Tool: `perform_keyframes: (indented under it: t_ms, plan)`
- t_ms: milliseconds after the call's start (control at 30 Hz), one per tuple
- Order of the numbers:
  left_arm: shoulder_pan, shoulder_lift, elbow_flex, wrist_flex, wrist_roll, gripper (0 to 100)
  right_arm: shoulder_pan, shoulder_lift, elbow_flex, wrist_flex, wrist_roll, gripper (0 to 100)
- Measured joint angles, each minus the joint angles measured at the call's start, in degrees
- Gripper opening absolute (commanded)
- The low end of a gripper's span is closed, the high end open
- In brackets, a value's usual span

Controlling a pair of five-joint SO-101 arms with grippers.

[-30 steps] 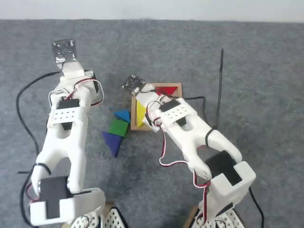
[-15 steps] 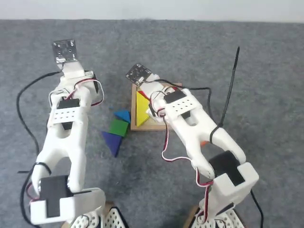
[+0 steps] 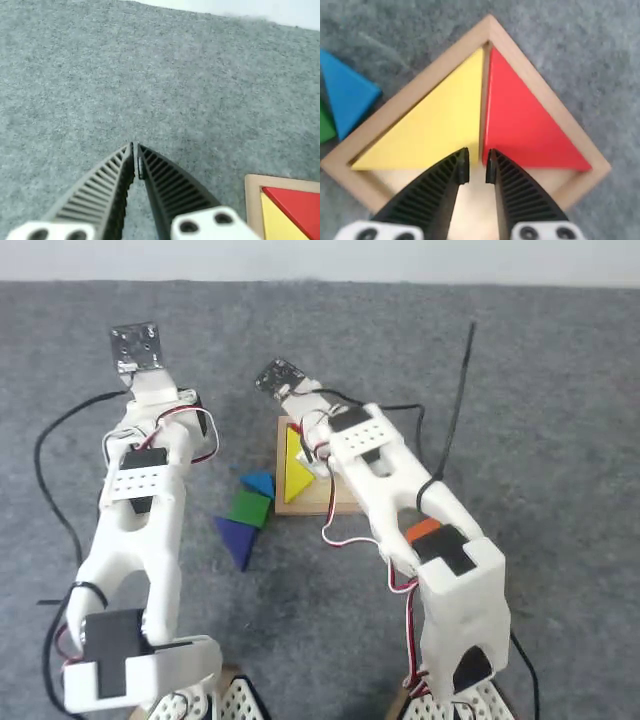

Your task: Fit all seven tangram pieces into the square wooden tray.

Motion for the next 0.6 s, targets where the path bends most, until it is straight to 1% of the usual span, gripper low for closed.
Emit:
perform_keyframes:
  t_ms: [133,267,433,600]
  plan:
    - [0.00,0.00,0.00,0.00,0.00,1,2.46,-2.64,-1.85,7.82,0.00,8.9]
    - [0.00,0.00,0.00,0.00,0.00,1,4.92,-7.12,-0.18,8.26,0.00,8.9]
    - [0.00,0.00,0.00,0.00,0.00,1,4.48,-6.86,7.21,0.88,0.09,8.9]
    - [0.00,0.00,0.00,0.00,0.00,1,4.75,-1.67,7.38,-5.36,0.09,9.0]
